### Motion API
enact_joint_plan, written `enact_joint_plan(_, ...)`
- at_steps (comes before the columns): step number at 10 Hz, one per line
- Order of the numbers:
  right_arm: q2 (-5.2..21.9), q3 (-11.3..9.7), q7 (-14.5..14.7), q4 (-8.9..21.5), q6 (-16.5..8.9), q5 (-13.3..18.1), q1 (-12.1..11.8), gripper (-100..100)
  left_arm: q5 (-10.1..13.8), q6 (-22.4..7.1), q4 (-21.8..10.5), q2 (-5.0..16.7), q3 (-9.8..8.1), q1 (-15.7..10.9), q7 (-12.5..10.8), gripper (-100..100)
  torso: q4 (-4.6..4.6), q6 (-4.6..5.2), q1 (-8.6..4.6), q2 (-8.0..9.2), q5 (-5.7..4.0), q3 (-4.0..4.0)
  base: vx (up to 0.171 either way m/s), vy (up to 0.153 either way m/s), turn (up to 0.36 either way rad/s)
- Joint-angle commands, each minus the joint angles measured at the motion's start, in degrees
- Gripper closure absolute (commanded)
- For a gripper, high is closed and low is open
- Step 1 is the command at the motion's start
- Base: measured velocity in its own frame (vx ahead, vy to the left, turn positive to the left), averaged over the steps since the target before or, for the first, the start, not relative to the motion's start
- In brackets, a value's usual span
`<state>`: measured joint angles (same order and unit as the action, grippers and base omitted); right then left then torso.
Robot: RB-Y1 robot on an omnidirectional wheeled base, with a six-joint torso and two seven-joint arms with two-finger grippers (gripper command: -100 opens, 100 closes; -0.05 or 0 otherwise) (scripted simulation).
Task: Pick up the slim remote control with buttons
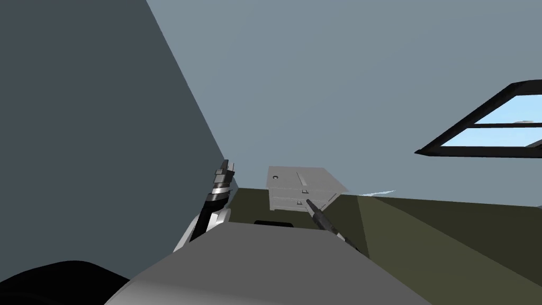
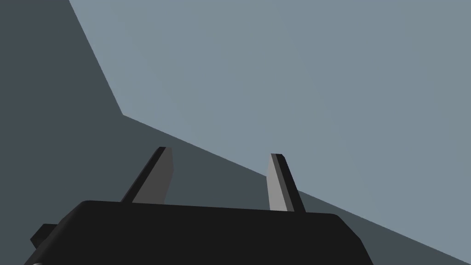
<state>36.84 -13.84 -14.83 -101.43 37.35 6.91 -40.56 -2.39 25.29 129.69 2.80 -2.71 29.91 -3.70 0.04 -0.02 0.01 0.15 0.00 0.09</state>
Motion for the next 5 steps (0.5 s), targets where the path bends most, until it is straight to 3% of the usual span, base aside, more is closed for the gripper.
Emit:
enact_joint_plan(1,1.4,-1.3,-0.8,1.8,-0.5,0.5,-0.5,-100,0.0,0.0,0.0,0.0,0.0,0.0,0.0,0,0.0,0.0,0.0,0.0,0.0,0.0,-0.031,0.013,0.137)
enact_joint_plan(4,6.2,-4.2,-4.2,7.5,0.2,1.1,-2.0,-100,0.0,0.0,0.0,0.0,-0.01,0.0,0.0,0,-0.01,0.04,0.01,-0.1,0.0,-0.05,-0.011,0.023,0.242)
enact_joint_plan(5,6.3,-4.2,-4.2,7.7,0.2,1.1,-2.0,-100,0.0,0.0,0.0,0.0,0.0,0.0,0.0,0,-0.02,-0.02,0.03,-0.14,0.01,-0.07,0.002,0.015,0.137)
